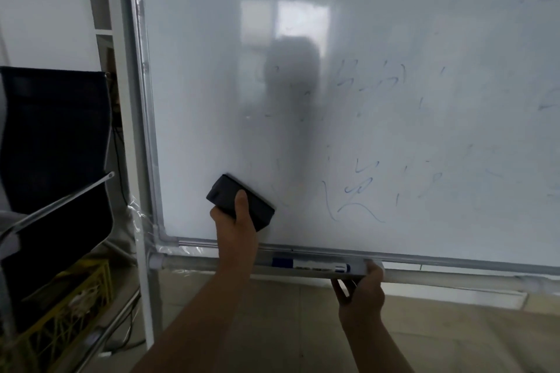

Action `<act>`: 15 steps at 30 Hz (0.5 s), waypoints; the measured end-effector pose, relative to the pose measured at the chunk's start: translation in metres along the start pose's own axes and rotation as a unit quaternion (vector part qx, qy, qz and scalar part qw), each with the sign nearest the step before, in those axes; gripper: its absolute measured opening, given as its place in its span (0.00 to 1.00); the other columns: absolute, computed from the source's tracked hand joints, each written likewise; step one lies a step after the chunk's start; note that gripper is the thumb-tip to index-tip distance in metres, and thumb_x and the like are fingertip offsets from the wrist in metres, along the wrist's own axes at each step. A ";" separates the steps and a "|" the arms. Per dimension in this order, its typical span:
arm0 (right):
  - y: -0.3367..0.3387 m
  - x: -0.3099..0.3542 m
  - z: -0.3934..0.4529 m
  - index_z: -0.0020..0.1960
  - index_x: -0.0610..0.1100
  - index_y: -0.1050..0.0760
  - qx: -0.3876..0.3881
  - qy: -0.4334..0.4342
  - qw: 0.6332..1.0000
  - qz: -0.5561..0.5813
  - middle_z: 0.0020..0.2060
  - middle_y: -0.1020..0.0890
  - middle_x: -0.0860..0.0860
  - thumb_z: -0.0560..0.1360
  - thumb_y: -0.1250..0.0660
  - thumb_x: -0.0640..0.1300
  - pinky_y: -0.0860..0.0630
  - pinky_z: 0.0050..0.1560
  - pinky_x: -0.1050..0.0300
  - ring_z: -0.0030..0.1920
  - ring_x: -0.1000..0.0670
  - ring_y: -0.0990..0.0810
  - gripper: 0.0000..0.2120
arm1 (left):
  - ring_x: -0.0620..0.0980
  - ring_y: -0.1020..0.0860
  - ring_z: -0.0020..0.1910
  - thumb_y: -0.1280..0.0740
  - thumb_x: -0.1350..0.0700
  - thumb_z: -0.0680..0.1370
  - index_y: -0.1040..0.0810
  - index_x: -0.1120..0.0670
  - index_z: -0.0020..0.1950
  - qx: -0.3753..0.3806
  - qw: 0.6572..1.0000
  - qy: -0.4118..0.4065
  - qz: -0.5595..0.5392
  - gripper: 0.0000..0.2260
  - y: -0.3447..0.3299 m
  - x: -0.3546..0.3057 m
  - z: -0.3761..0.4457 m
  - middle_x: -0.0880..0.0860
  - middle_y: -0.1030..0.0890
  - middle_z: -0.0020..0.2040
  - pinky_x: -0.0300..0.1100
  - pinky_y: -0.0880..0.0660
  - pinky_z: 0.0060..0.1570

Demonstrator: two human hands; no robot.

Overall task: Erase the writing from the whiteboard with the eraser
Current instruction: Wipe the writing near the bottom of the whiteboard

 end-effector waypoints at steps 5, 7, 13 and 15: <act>-0.005 -0.008 -0.013 0.56 0.48 0.24 0.010 0.015 1.000 0.003 0.50 0.22 0.44 0.76 0.37 0.50 0.21 0.45 0.49 0.47 0.45 0.21 0.11 | 0.45 0.26 0.45 0.40 0.46 0.81 0.36 0.57 0.61 -0.015 1.000 -0.006 0.002 0.17 0.012 0.000 0.011 0.47 0.26 0.47 0.38 0.30 0.41; -0.007 -0.008 -0.020 0.55 0.49 0.24 0.025 0.017 1.000 0.009 0.50 0.21 0.45 0.76 0.36 0.51 0.21 0.45 0.49 0.50 0.44 0.20 0.10 | 0.46 0.26 0.45 0.40 0.45 0.81 0.36 0.56 0.59 -0.014 1.000 -0.007 0.004 0.16 0.015 0.000 0.012 0.47 0.26 0.47 0.40 0.30 0.43; 0.018 -0.003 -0.026 0.55 0.46 0.26 0.051 0.008 0.998 0.042 0.47 0.21 0.44 0.76 0.41 0.62 0.27 0.61 0.37 0.51 0.41 0.22 0.21 | 0.46 0.25 0.44 0.37 0.47 0.80 0.35 0.57 0.55 -0.028 0.998 -0.039 0.029 0.15 0.018 -0.004 0.011 0.50 0.26 0.46 0.36 0.29 0.37; 0.033 0.016 -0.019 0.52 0.47 0.27 0.028 0.029 0.996 0.074 0.45 0.22 0.45 0.77 0.43 0.63 0.28 0.61 0.37 0.49 0.42 0.22 0.20 | 0.53 0.22 0.45 0.35 0.47 0.78 0.30 0.61 0.53 -0.042 0.995 -0.079 0.042 0.17 0.019 -0.007 0.012 0.57 0.24 0.47 0.40 0.25 0.38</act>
Point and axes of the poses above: each hand's wrist, its own z-axis towards the middle knuckle, its own y-axis out of the back of the hand, x = y × z, the point moved 9 cm from there along z, towards the middle knuckle
